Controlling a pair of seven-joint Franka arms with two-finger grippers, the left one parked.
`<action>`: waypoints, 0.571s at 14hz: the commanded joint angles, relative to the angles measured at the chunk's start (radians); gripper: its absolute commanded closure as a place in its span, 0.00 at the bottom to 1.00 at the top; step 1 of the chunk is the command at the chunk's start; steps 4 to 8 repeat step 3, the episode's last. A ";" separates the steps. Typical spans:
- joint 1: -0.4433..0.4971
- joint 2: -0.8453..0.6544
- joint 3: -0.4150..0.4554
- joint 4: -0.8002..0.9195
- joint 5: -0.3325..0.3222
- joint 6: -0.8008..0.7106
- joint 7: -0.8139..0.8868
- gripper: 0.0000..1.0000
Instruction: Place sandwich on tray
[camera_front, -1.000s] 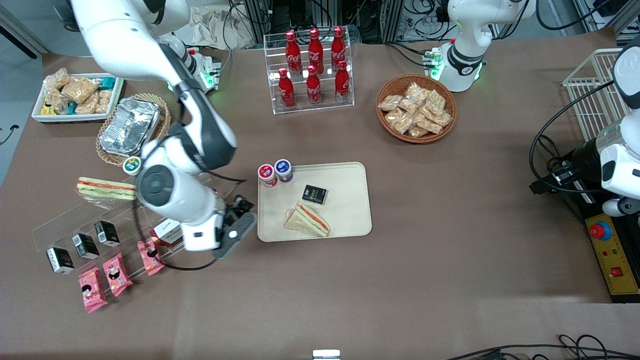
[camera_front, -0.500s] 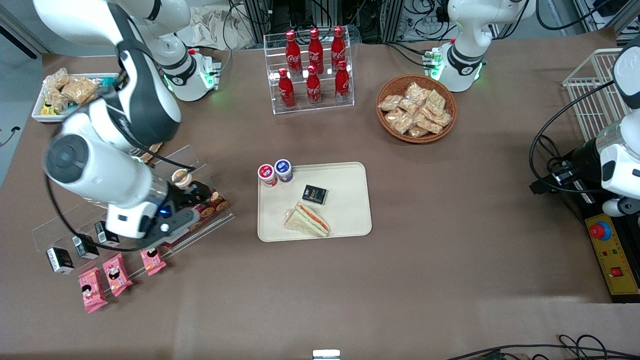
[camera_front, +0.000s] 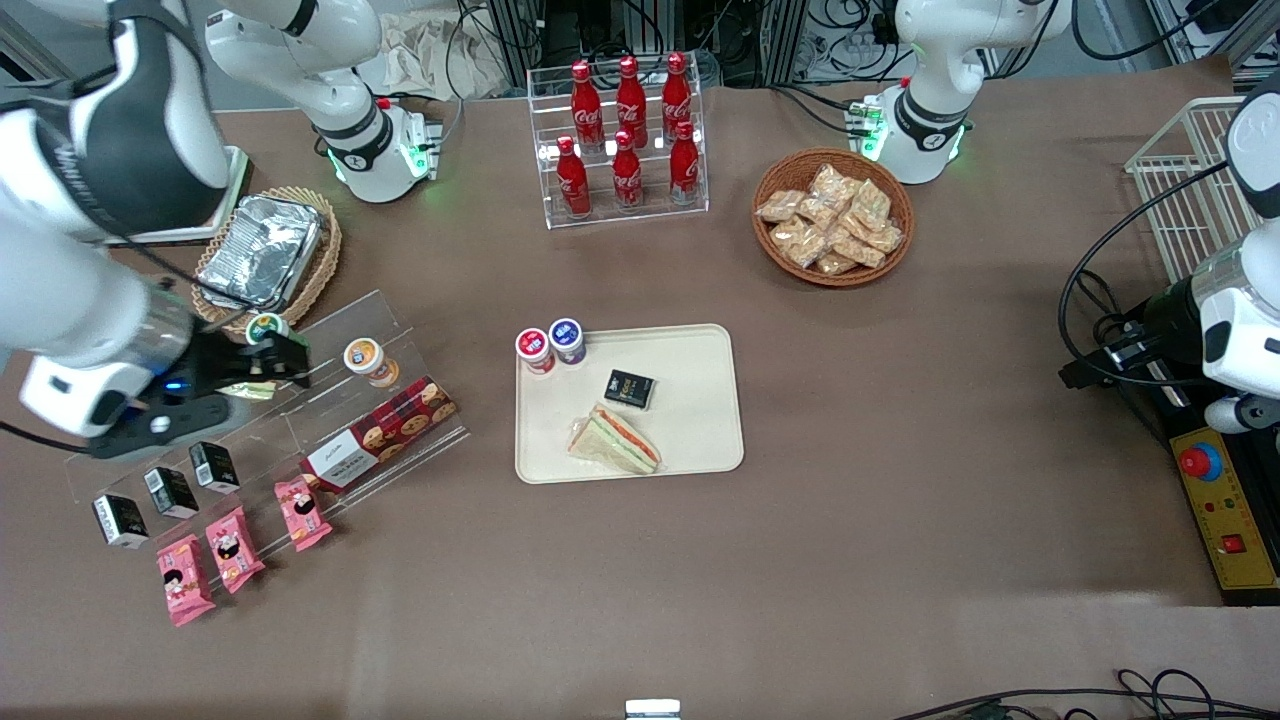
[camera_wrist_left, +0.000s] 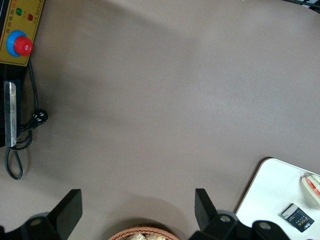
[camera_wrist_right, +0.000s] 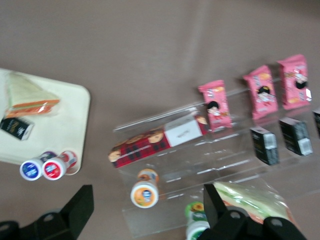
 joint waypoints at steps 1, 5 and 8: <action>-0.090 0.009 0.013 0.039 -0.001 -0.028 0.011 0.02; -0.096 0.008 0.011 0.041 -0.004 -0.028 0.012 0.02; -0.096 0.008 0.011 0.041 -0.004 -0.028 0.012 0.02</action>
